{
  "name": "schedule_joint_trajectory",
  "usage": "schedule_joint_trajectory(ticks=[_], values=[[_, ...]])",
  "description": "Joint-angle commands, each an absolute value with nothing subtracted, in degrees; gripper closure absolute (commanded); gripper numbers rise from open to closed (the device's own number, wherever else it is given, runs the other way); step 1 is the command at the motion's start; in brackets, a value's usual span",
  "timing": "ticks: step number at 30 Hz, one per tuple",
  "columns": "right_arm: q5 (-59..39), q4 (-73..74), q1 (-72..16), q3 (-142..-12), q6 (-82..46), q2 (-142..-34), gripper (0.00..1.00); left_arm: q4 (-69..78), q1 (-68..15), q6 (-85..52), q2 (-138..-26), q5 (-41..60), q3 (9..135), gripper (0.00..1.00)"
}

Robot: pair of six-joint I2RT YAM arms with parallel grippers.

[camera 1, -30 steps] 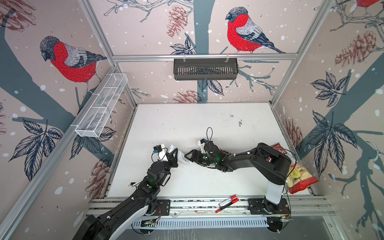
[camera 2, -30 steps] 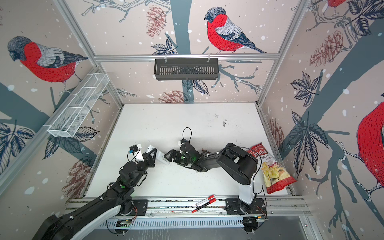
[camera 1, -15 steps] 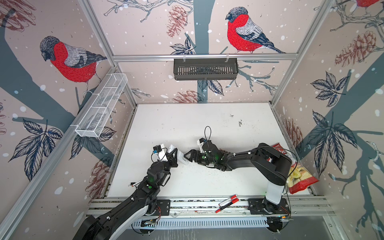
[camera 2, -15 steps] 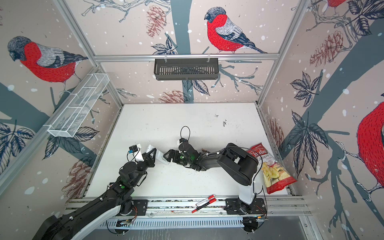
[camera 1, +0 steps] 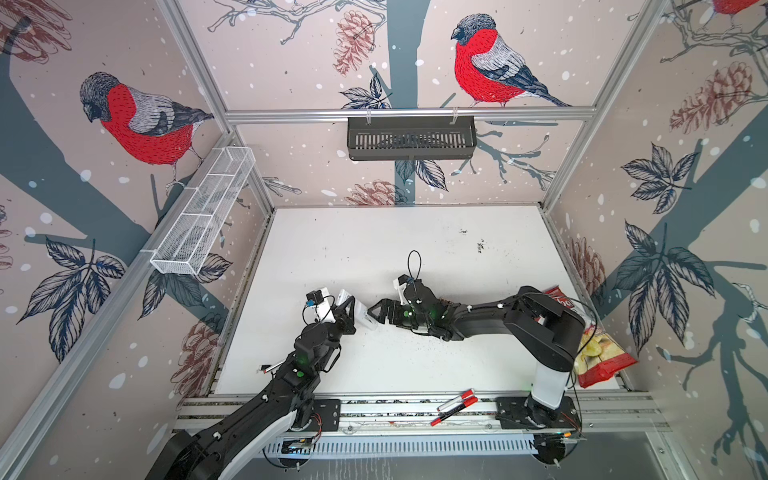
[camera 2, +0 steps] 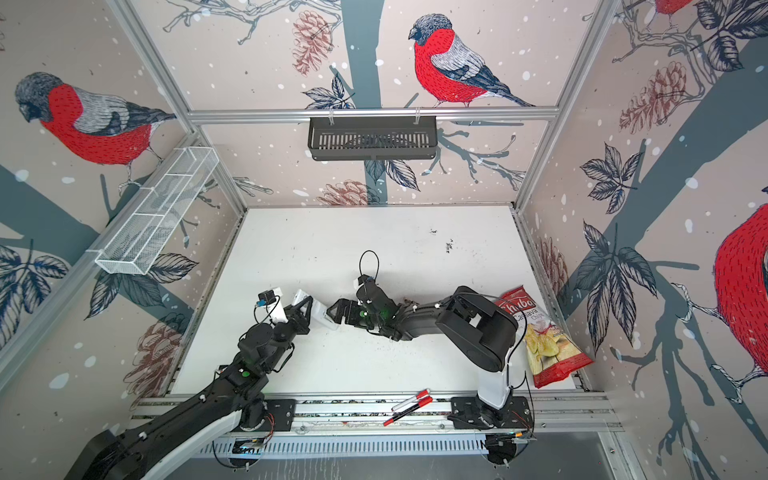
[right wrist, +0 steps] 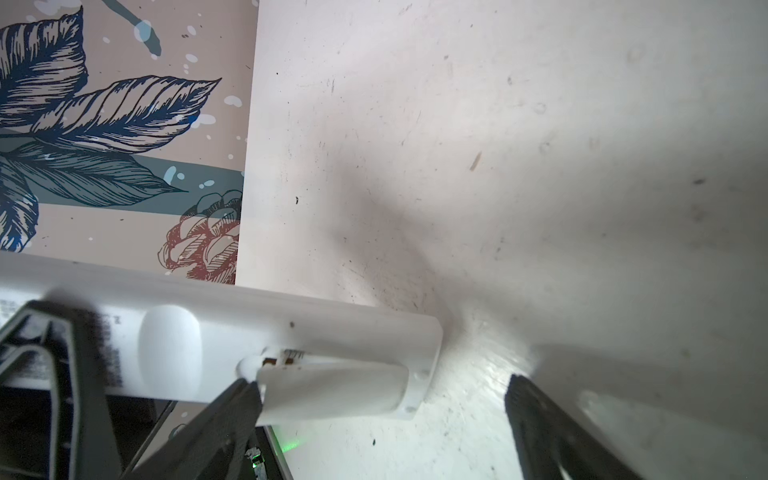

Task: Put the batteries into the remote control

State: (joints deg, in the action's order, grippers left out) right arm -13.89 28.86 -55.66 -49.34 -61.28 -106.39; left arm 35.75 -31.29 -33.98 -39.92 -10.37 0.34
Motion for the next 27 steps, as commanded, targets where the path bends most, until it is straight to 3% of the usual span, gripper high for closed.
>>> schedule_joint_trajectory(ticks=[1, 27], values=[[-11.3, 27.2, -55.4, -49.3, -60.3, -105.8, 0.04, 36.1, -31.2, -31.6, -40.2, -10.1, -4.9, 1.0], [-13.8, 28.3, -56.2, -51.0, -54.8, -106.0, 0.02, 36.3, -31.3, -31.6, -39.9, -9.8, -5.1, 1.0]])
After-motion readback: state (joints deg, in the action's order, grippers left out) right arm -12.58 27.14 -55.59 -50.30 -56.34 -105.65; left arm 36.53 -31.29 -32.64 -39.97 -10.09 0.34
